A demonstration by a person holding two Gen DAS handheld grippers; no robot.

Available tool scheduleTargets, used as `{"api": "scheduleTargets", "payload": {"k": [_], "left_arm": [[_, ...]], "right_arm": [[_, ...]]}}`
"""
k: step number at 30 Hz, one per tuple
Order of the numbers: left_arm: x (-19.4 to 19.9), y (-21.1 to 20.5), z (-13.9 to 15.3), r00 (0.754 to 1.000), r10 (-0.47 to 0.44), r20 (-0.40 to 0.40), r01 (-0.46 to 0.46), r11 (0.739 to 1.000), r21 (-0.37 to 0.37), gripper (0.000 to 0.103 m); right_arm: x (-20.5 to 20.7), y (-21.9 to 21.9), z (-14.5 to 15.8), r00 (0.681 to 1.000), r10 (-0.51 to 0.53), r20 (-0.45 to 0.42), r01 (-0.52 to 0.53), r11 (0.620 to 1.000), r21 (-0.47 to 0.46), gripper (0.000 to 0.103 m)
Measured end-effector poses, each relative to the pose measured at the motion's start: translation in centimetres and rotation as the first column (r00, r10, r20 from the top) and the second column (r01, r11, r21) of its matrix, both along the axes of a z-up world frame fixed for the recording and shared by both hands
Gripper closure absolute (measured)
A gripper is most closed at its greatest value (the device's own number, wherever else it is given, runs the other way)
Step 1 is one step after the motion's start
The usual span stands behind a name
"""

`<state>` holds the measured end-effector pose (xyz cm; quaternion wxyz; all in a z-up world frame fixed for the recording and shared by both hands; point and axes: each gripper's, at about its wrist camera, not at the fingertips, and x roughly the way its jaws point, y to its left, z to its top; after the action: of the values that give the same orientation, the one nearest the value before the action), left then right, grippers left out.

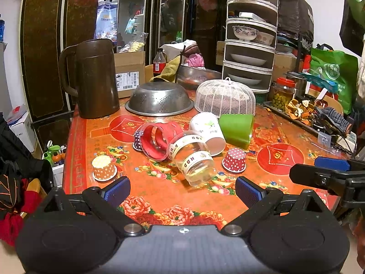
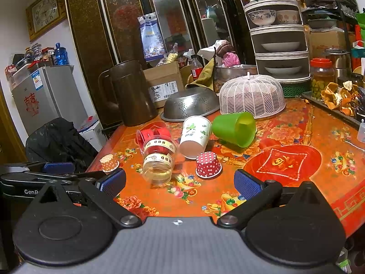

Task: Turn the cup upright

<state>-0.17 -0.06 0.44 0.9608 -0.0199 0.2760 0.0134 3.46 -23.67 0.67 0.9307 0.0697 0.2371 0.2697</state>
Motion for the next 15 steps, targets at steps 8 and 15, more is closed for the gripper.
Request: {"api": "scheduleTargets", "payload": {"k": [8,15], "left_arm": [[0.10,0.26,-0.07,1.000,0.005,-0.008,-0.005,1.000,-0.010,0.003],[0.29,0.27,-0.22,1.000,-0.014,-0.016,0.014,1.000,-0.018,0.003]], "right_arm": [[0.18,0.14,-0.17,1.000,0.003,-0.016,-0.003,1.000,-0.007,0.001],[0.14,0.25,-0.18,1.000,0.008,-0.019,-0.008,1.000,-0.012,0.001]]}}
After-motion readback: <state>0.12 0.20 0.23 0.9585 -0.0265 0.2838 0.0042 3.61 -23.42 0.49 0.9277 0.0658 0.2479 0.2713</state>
